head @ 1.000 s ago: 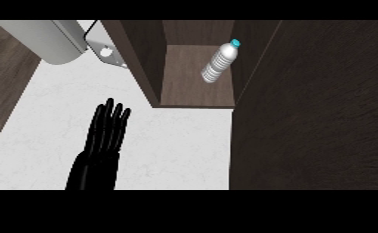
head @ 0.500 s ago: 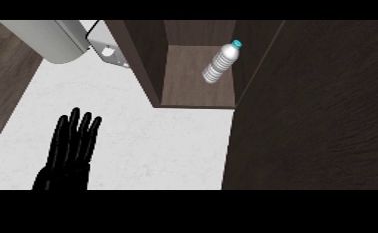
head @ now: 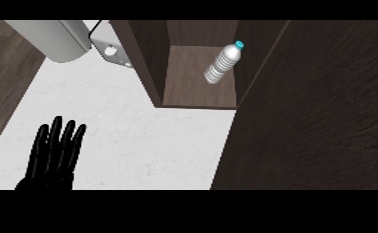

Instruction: Pick up the bottled water, place it into the cabinet and close the cabinet

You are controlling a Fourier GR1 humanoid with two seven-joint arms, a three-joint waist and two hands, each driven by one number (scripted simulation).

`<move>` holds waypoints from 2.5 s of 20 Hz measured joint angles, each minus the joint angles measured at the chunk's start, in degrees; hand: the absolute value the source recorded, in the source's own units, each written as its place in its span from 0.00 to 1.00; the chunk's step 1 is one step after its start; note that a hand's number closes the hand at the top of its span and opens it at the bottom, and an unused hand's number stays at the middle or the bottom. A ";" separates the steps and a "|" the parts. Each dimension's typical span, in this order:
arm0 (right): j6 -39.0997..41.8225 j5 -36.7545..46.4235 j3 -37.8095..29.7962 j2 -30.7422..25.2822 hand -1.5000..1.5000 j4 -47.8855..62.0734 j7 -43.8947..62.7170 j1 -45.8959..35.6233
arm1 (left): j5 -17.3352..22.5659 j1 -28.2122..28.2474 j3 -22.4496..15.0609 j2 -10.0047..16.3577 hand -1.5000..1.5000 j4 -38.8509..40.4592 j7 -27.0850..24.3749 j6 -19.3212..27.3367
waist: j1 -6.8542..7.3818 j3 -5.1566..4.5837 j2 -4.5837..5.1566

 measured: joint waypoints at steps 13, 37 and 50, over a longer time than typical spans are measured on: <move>-1.72 1.28 3.65 -4.62 1.00 0.93 5.11 -12.47 | 3.00 3.08 4.03 3.00 0.00 -0.93 -1.48 -5.21 | 1.01 -0.15 0.41; 1.41 -13.80 2.15 -3.44 1.00 5.30 6.73 -13.11 | 5.19 3.97 6.74 6.05 0.00 -1.59 -2.28 -11.55 | 6.76 -0.26 3.24; -4.20 -26.33 -1.79 -1.93 1.00 8.72 6.43 -8.78 | 6.04 4.85 8.16 6.79 0.00 -1.36 -2.43 -12.77 | 5.13 -0.23 2.78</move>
